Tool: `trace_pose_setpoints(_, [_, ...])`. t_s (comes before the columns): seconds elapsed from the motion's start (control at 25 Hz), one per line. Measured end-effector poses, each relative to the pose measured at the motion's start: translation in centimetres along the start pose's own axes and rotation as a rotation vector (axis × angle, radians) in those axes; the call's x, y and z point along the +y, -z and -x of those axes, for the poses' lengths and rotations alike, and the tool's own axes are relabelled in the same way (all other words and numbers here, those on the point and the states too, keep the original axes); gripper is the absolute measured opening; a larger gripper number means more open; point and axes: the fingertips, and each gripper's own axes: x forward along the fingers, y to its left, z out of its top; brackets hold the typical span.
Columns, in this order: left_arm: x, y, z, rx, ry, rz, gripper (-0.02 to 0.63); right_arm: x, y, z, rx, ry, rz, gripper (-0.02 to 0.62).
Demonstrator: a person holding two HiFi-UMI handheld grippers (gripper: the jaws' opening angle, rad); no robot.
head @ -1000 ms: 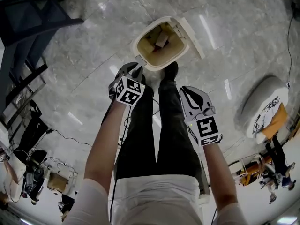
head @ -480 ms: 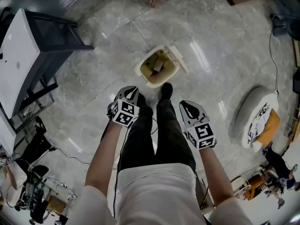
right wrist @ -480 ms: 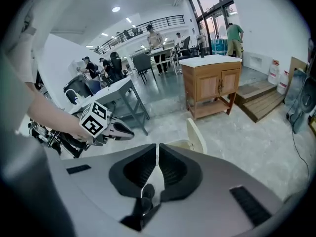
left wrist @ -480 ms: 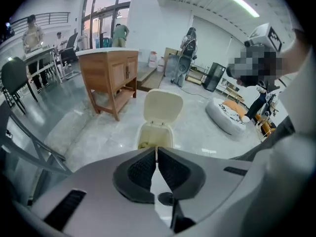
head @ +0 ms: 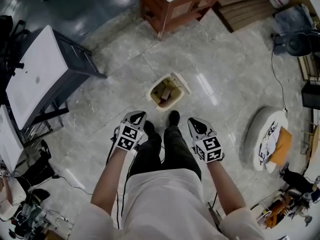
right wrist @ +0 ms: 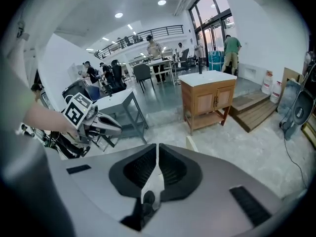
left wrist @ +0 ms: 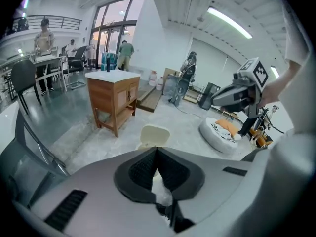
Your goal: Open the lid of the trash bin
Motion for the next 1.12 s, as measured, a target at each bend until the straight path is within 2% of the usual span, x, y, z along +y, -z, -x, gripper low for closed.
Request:
trace_pose_setpoints(0.28, [-1.4, -4.7, 7.1, -0.129, -0.016, -0.059, 0.017, 1.4, -2.9, 5.7, -0.086, 0.041, 0.054, 0.035])
trace_pose_setpoints(0.56, [-5.7, -7.3, 12.0, -0.242, -0.033, -0.059, 0.017, 1.3, -3.1, 10.9, -0.13, 0.059, 0.131, 0.035])
trace_pose_setpoints(0.72, [-8.0, -8.3, 13.6, -0.303, -0.064, -0.031, 0.017, 1.1, -2.5, 13.5, -0.155, 0.055, 0.162, 0.035])
trace_pose_setpoints(1.12, [-13.7, -9.7, 16.0, -0.396, -0.174, 0.023, 0.017, -0.2, -0.4, 18.5, -0.191, -0.01, 0.228, 0.035])
